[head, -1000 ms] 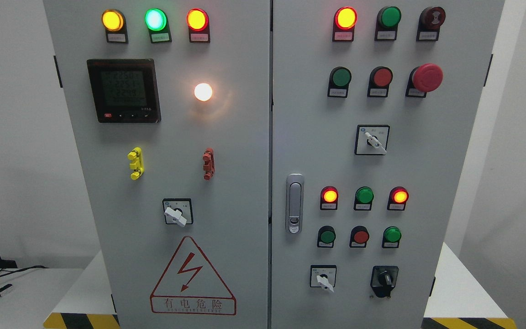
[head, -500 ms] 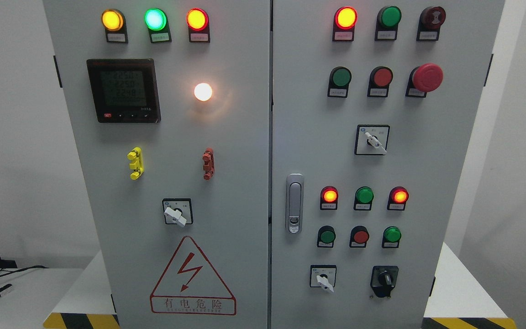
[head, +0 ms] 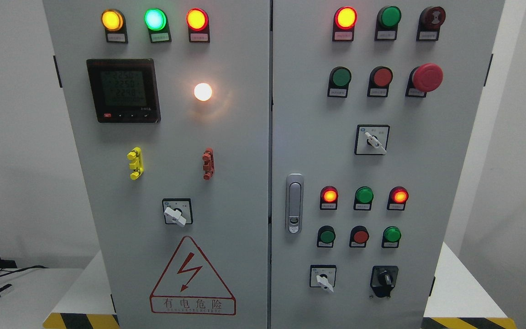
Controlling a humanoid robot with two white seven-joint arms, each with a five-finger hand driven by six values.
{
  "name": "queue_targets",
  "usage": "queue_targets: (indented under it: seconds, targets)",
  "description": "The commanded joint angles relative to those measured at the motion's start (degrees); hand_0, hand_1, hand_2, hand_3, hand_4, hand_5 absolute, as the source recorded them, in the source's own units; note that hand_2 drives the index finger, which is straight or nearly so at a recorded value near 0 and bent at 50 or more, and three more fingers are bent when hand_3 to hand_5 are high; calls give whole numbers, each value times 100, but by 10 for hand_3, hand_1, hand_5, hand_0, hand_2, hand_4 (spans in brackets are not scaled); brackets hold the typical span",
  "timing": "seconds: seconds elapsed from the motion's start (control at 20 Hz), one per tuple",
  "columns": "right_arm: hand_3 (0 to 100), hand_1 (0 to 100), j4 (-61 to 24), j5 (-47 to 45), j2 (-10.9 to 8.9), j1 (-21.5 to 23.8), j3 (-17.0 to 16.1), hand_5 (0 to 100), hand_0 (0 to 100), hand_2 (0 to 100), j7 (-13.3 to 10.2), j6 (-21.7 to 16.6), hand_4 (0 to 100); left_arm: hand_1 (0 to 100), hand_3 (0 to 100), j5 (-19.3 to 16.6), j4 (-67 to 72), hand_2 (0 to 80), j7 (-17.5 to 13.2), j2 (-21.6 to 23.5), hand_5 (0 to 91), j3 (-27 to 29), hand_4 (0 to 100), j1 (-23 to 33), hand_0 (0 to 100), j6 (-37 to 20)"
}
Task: Trip black knob to open circuit
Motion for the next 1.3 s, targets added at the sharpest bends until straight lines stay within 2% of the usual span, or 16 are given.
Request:
queue_targets:
  seconds: [0.0,0.35,0.65,1.25]
  targets:
    - [851,828,30,-5,-82,-117,-20,800,421,519,4,80,766,389,0,-176,0,0,-4,3,0,0,0,0,120,-5]
    - [850,823,144,-5,-73,-346,59,800,435,517,4,159,766,389,0,-176,0,0,-4,-6,0,0,0,0,120,-5]
    - [850,817,425,12,-20,-794,103,799,441,515,12,326,767,389,0,-176,0,0,-4,3,0,0,0,0,120,-5]
    - [850,810,663,30,-3,-1014,287,798,447,511,-5,334,767,389,0,-176,0,0,-4,3,0,0,0,0,120,-5]
